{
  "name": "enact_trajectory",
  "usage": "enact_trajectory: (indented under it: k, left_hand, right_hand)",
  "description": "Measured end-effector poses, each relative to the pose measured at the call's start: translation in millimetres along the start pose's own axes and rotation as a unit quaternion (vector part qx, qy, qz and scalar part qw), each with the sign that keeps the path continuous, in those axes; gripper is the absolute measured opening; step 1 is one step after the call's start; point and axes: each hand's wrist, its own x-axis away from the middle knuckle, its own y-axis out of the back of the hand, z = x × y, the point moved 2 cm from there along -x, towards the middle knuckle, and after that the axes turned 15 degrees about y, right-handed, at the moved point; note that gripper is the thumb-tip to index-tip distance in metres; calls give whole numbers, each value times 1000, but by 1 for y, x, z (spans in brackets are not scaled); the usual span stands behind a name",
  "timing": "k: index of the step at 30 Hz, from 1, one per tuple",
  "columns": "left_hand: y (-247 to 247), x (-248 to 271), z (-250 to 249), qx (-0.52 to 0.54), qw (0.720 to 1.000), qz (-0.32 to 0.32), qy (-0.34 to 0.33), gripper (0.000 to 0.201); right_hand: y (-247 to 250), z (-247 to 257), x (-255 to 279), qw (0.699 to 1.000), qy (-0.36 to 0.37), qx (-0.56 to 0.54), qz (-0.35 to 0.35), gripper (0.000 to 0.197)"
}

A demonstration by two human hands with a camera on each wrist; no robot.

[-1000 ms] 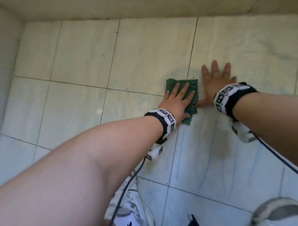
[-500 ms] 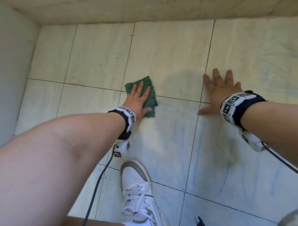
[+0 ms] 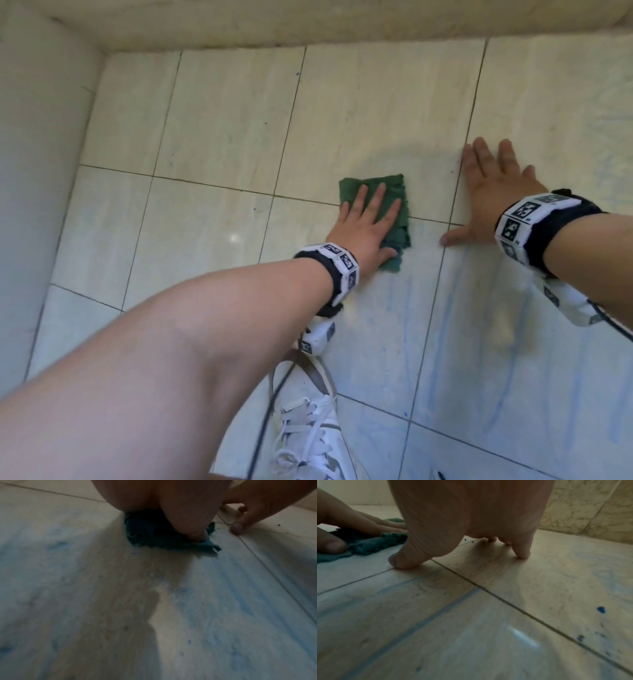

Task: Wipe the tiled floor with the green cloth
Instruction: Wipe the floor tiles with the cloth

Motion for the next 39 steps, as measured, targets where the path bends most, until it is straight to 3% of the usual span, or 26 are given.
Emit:
enact_trajectory:
  k: [4,8,13,17,22,24,27,29,34,36,39]
  left_hand:
    - [3,-6,20,3,1000,-13,-9,92]
    - [11,-16,85,66,991,-8,120,92]
    - [14,-20,90,73,985,1,153,91]
    - [18,-14,38,-2,998,-7,67,91]
    - [11,-1,-82,-64,994,3,-89,92]
    - [8,3,-108,-63,994,2,-93,91]
    - [12,0,-97,-68,993,-5,-95,92]
    - [19,-11,-62,-56,997,-14,-53,92]
    - [28,-23,55,41,989,10,143,91]
    - [25,-22,71,54,984,19,171,90]
    - [23,-18,56,43,988,14,146,90]
  right_hand:
    - [-2,-4,1,1000,-2,0,-8,158]
    - [-1,-21,7,1000,-17,-2,-12,157]
    - [-1,-47,21,1000,-27,14,-6,156]
    - [-2,-55,22,1000,-17,21,7,159]
    - [-4,-58,25,1000,-8,11,-18,154]
    - [-5,-58,25,1000,-8,4,-27,152]
    - [-4,-58,25,1000,-6,6,-27,153]
    - [-4,-58,26,1000,-6,5,-19,154]
    - [-3,-56,28,1000,-10,8,-13,155]
    - [-3,-56,28,1000,-11,10,-14,155]
    - [-3,-56,29,1000,-6,5,-18,154]
